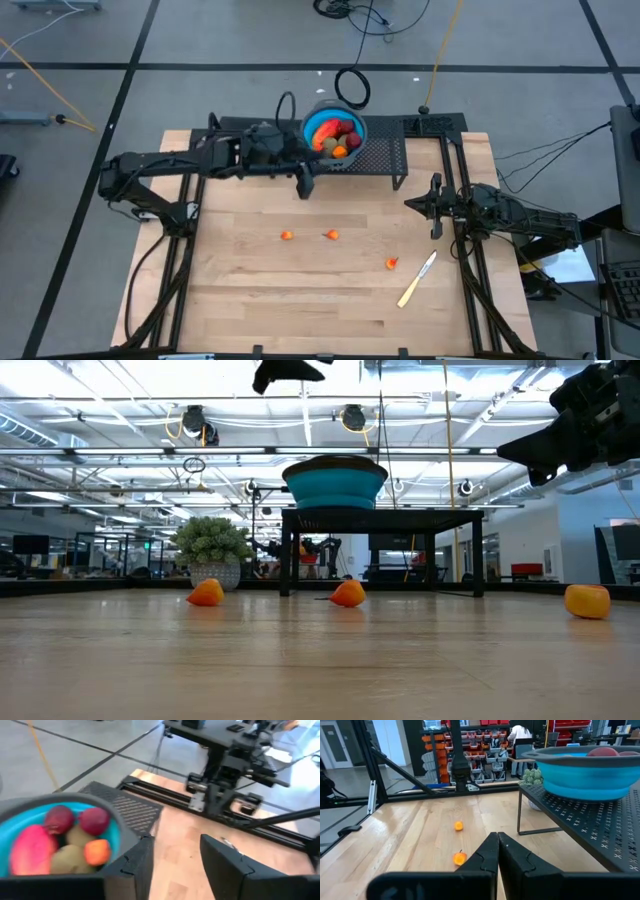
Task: Pick & Place Fruit
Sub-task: Put the orange peach into the blue strainer bowl on the shelf
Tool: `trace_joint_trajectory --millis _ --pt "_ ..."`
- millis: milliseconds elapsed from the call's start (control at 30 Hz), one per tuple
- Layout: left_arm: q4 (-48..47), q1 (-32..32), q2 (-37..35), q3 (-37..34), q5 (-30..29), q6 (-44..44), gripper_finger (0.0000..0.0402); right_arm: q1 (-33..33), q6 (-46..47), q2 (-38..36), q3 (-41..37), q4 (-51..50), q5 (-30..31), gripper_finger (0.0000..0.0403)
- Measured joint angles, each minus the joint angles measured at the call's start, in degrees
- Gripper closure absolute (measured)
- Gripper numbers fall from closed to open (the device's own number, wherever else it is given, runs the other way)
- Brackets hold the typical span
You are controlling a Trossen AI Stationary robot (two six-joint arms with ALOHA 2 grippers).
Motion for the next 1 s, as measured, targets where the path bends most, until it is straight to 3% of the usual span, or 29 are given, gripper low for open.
trace_joint_trajectory --millis 433,700,1000 --pt "1.86 -7.74 0.0 -0.03 -0.06 0.09 0.0395 0.02 -0.3 0.0 0.0 0.0 -10.6 0.0403" --pt "3.54 -9.05 -0.01 -1.51 -0.09 1.44 0.0398 0.07 -0.7 0.48 0.02 1.82 -12.71 0.0403" --pt "22.15 -9.07 -3.74 -18.0 0.07 -2.78 0.04 1.56 -0.17 6.75 0.07 7.74 -15.08 0.0403"
